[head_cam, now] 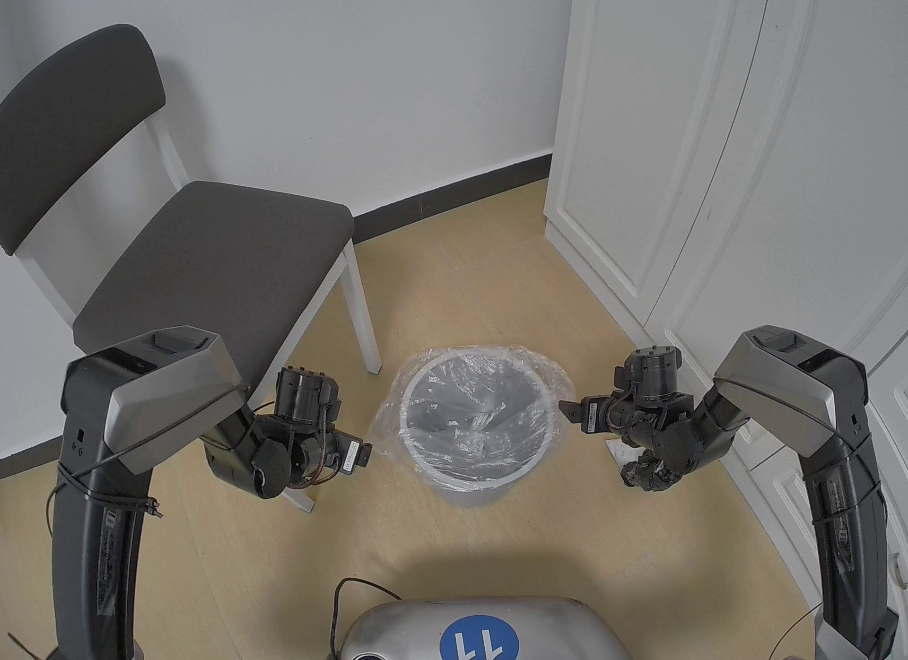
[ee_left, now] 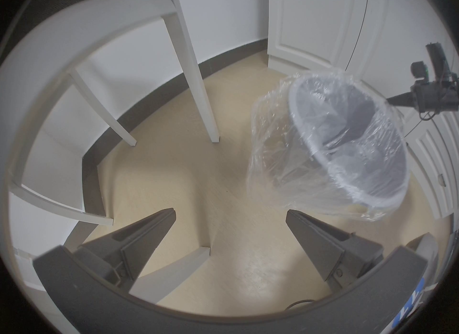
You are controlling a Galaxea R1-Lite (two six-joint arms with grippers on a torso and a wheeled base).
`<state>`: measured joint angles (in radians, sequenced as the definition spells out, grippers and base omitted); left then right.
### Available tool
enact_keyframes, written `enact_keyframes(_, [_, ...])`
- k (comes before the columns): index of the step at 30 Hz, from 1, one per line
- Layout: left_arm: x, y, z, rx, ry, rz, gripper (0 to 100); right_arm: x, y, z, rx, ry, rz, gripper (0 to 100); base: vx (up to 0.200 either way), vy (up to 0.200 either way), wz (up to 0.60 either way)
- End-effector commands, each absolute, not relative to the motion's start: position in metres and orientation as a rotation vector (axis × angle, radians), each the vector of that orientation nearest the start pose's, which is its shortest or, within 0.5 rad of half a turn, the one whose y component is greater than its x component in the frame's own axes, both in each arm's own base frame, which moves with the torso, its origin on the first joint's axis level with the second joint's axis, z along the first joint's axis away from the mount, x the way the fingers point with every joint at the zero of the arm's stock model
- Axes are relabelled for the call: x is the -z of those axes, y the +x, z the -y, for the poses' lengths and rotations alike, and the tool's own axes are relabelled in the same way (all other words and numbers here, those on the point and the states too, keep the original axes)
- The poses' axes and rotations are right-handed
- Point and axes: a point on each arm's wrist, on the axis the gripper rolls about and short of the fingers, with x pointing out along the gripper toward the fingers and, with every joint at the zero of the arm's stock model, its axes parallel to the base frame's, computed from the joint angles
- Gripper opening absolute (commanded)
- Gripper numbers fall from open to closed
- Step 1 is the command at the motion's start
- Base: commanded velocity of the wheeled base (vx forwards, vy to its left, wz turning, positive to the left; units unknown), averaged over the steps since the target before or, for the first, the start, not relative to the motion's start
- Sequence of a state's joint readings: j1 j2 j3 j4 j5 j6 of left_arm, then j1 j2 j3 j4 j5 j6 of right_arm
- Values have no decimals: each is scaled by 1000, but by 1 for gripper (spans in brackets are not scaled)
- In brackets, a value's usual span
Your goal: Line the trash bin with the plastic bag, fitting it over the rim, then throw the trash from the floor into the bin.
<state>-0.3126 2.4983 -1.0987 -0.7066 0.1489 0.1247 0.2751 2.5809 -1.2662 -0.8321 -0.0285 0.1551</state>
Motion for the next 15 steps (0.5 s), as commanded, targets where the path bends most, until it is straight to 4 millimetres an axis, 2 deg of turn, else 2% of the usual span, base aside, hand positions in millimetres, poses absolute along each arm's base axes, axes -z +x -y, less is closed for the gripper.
enact_keyframes(1, [12,385,123,201,265,-592,100,48,450,-126,-205,79,-514,100,0,0,0])
enact_keyframes(2, [10,384,123,201,264,-587,100,50,451,-126,-204,79,-518,100,0,0,0])
enact_keyframes(4, [-6,375,125,212,260,-556,100,58,463,-123,-186,76,-551,100,0,0,0])
enact_keyframes(5, [-6,375,125,212,260,-556,100,58,463,-123,-186,76,-551,100,0,0,0])
enact_keyframes(6, [-18,365,128,226,260,-533,100,62,476,-118,-167,76,-571,100,0,0,0])
enact_keyframes(10, [-34,350,140,265,257,-481,100,70,496,-112,-145,70,-595,100,0,0,0])
enact_keyframes(15, [-39,325,153,355,292,-459,100,81,510,-115,-135,70,-693,100,0,0,0])
